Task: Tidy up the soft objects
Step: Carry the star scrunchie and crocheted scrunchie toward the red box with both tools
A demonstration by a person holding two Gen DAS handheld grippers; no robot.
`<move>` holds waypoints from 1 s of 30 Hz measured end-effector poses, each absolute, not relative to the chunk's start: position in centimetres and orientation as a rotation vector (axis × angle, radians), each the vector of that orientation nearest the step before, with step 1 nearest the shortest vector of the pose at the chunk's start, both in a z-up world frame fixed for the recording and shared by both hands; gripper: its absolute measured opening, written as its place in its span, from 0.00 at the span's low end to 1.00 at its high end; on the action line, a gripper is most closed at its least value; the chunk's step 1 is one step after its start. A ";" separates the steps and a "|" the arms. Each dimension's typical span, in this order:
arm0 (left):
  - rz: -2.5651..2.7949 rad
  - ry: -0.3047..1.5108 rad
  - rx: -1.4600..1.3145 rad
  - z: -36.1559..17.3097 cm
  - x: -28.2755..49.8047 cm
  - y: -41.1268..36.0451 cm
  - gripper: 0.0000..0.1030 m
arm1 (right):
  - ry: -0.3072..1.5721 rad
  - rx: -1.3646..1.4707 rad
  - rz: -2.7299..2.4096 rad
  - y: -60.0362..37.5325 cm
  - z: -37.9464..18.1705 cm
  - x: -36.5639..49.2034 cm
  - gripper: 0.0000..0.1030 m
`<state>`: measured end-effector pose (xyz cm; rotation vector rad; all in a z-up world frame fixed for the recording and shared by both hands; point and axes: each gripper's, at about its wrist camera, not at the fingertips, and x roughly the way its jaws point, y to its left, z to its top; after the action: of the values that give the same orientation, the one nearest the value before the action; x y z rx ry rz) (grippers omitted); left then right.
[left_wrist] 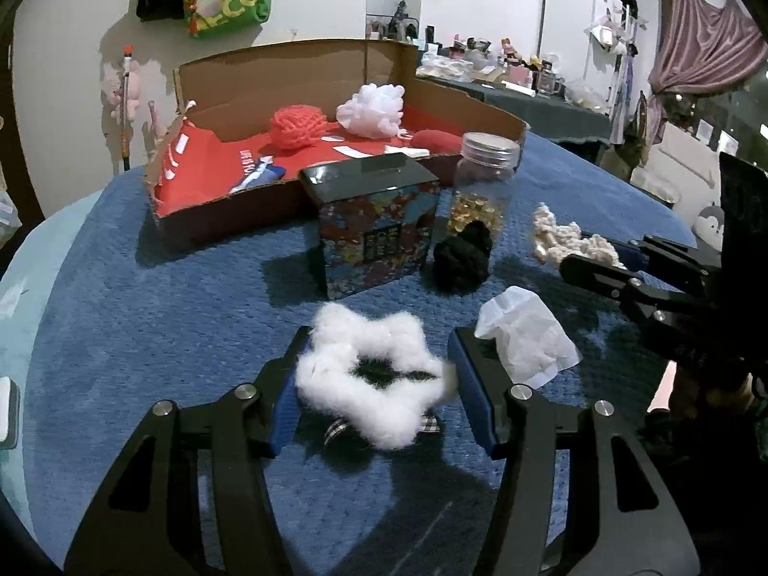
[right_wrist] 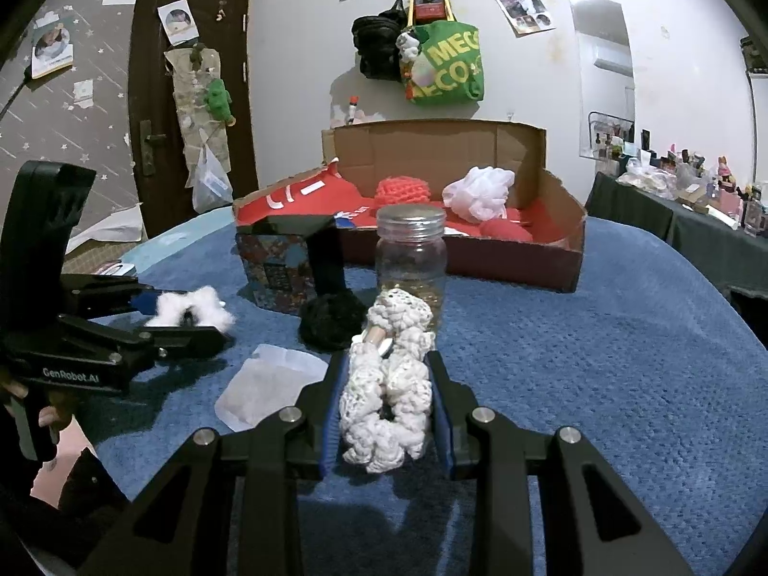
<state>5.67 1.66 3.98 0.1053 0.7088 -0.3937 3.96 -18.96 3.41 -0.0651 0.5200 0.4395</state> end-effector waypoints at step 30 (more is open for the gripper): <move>-0.363 0.748 0.160 6.3 12.7 6.7 0.53 | 0.570 -0.114 0.371 -23.5 6.3 10.5 0.33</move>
<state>12.75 6.70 6.27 0.1596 0.7481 -0.3633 10.49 -23.51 6.26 -0.1141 0.5703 0.3707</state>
